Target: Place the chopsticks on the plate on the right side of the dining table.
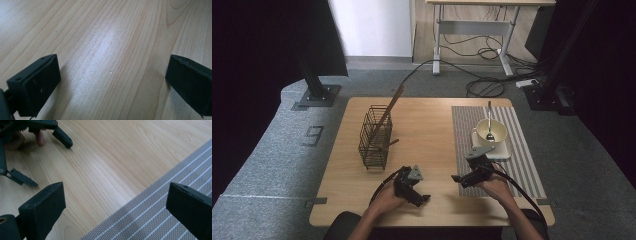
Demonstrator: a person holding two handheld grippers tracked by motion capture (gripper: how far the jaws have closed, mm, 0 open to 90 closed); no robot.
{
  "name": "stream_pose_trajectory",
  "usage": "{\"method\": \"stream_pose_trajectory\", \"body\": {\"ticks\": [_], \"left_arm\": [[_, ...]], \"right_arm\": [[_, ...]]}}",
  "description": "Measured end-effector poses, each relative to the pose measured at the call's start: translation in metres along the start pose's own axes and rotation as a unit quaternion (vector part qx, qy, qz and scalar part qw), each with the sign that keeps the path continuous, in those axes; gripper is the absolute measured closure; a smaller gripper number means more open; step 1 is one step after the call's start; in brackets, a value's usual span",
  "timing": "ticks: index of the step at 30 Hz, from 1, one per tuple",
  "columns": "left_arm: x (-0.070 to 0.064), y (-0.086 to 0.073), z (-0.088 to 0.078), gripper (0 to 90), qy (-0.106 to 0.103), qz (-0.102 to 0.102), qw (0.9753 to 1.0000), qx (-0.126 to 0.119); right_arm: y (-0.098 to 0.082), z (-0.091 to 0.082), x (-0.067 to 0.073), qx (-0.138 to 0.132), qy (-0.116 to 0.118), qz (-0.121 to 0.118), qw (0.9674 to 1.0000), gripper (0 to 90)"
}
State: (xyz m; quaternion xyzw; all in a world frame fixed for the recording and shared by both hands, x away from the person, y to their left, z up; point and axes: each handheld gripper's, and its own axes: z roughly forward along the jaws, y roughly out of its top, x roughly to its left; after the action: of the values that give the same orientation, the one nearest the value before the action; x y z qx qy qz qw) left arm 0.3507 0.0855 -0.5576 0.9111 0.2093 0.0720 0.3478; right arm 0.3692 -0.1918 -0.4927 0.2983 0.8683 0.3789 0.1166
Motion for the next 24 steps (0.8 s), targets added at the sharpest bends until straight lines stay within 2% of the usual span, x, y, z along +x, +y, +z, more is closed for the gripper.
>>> {"method": "stream_pose_trajectory", "body": {"ticks": [6, 9, 14, 16, 20, 22, 24], "left_arm": [[0.0, 0.0, 0.0, 0.0, 0.0, 0.0, 1.0, 0.0], [0.0, 0.0, 0.0, 0.0, 0.0, 0.0, 1.0, 0.0], [0.0, 0.0, 0.0, 0.0, 0.001, -0.001, 1.0, 0.001], [0.0, 0.0, 0.0, 0.0, 0.001, -0.001, 1.0, 0.001], [0.0, 0.0, 0.0, 0.0, 0.001, -0.001, 1.0, 0.0], [0.0, 0.0, 0.0, 0.0, 0.001, -0.001, 1.0, 0.001], [0.0, 0.0, 0.0, 0.0, 0.001, -0.001, 1.0, 0.001]], "right_arm": [[0.009, 0.0, 0.002, -0.002, 0.019, 0.014, 0.9997, 1.8], [0.015, 0.0, 0.004, -0.003, 0.02, 0.009, 0.9997, 1.8], [0.023, -0.001, 0.004, -0.005, 0.028, 0.014, 0.9995, 1.7], [0.03, -0.002, 0.006, -0.005, 0.029, 0.008, 0.9995, 1.5], [0.036, -0.001, 0.007, -0.001, 0.035, 0.012, 0.9993, 0.8], [0.043, 0.001, 0.01, 0.0, 0.032, 0.0, 0.9995, 0.7], [0.046, 0.002, 0.01, 0.0, 0.035, 0.0, 0.9994, 0.7]]}}
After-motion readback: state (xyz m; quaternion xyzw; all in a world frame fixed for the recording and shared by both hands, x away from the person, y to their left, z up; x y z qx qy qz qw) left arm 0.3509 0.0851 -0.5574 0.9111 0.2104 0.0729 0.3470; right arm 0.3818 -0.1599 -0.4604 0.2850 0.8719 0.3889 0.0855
